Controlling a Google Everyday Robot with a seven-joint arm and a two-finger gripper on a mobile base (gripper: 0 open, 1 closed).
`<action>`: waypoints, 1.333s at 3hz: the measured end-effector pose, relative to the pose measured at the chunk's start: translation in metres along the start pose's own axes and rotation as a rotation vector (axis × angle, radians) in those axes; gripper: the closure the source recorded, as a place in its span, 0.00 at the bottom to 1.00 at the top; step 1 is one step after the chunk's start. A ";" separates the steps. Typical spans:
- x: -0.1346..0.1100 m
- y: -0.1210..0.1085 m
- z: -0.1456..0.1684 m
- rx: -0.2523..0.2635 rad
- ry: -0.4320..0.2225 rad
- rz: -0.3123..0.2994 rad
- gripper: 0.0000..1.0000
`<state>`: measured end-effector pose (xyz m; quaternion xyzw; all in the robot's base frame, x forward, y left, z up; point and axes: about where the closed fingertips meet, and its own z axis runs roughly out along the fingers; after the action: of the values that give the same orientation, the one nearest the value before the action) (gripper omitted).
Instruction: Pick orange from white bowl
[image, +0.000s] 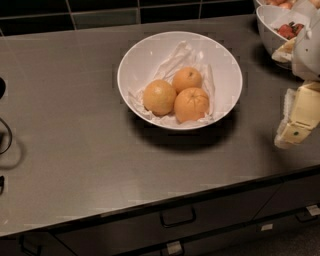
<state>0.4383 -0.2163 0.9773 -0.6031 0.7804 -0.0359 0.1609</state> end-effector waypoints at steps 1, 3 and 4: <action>0.000 0.000 0.000 0.000 0.000 0.000 0.00; -0.032 -0.066 0.047 0.020 -0.178 0.086 0.00; -0.033 -0.066 0.047 0.020 -0.178 0.085 0.00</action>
Offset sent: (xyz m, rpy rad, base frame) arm 0.0846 0.0189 -0.0185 0.1282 -0.0420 -0.0182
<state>0.5203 -0.1965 0.9559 -0.5685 0.7876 0.0170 0.2370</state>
